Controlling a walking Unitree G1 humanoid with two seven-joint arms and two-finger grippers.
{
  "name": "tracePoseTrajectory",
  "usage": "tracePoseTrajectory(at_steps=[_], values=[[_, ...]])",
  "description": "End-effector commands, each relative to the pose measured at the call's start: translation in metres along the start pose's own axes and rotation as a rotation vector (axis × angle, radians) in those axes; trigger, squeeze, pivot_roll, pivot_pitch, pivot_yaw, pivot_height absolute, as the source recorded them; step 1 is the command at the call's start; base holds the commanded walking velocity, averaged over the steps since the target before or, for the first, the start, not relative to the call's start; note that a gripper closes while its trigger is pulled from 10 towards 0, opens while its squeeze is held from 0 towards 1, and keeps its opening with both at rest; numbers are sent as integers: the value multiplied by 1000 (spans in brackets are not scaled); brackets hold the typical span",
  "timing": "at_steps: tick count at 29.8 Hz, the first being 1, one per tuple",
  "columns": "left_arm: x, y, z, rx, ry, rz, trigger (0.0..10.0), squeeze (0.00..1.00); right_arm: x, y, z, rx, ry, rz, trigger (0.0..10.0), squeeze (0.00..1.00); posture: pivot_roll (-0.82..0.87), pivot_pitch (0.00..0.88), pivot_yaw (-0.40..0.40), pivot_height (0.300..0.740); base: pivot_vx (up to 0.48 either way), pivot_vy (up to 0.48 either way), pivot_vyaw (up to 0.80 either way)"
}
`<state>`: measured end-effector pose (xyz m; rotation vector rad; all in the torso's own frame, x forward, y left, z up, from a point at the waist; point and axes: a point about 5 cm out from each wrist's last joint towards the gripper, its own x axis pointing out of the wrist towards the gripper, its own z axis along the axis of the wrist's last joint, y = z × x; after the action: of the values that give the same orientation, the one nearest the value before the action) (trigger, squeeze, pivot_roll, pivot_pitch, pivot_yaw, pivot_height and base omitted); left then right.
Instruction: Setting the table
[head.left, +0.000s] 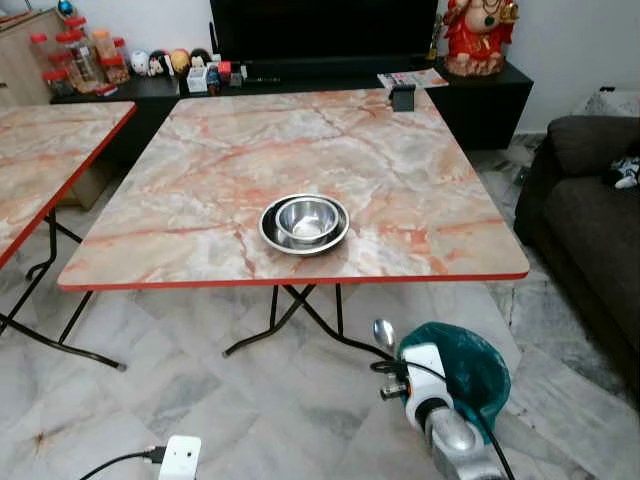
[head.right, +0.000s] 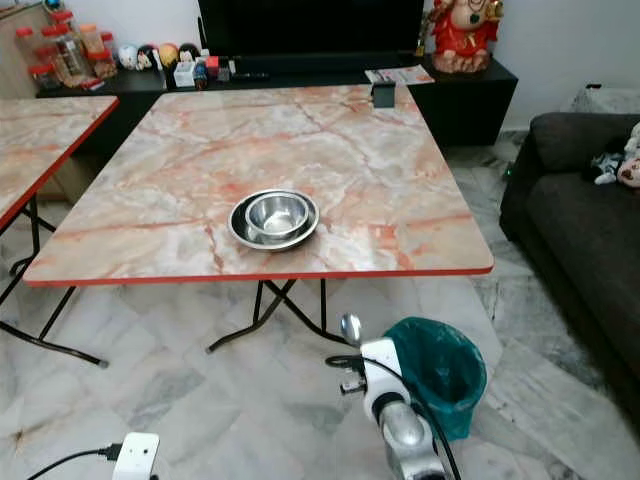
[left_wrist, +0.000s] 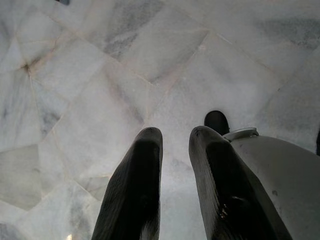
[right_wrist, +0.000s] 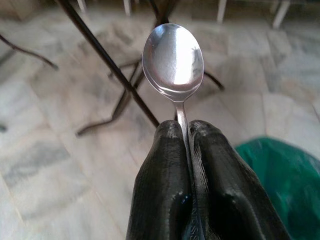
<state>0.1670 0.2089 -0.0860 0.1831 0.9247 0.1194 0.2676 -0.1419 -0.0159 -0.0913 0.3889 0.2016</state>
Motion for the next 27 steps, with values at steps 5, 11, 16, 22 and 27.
tracePoseTrajectory(at_steps=[5, 11, 16, 22, 27], values=[[0, 7, 2, -12, -16, 21, 10000, 0, 11, 8, 78, 16, -375, 8, 10000, 0, -19, 45, 30, 740, 0, 0, 0], [0, 6, 1, -16, -18, 21, 10000, 0, 5, 18, 96, 19, -460, 40, 10000, 0, -18, 45, 29, 740, 0, 0, 0], [0, 6, 0, -18, -17, 21, 10000, 0, 3, 13, 102, 35, -477, -5, 10000, 0, -20, 47, 30, 740, 0, 0, 0], [0, 6, 2, -20, -27, 23, 10000, 0, 11, 8, 115, 54, -469, -49, 10000, 0, -19, 47, 34, 740, 0, 0, 0], [0, 6, 4, -21, -32, 25, 10000, 0, 16, 10, 126, 66, -466, -56, 10000, 0, -20, 43, 34, 740, 267, 0, 0]])
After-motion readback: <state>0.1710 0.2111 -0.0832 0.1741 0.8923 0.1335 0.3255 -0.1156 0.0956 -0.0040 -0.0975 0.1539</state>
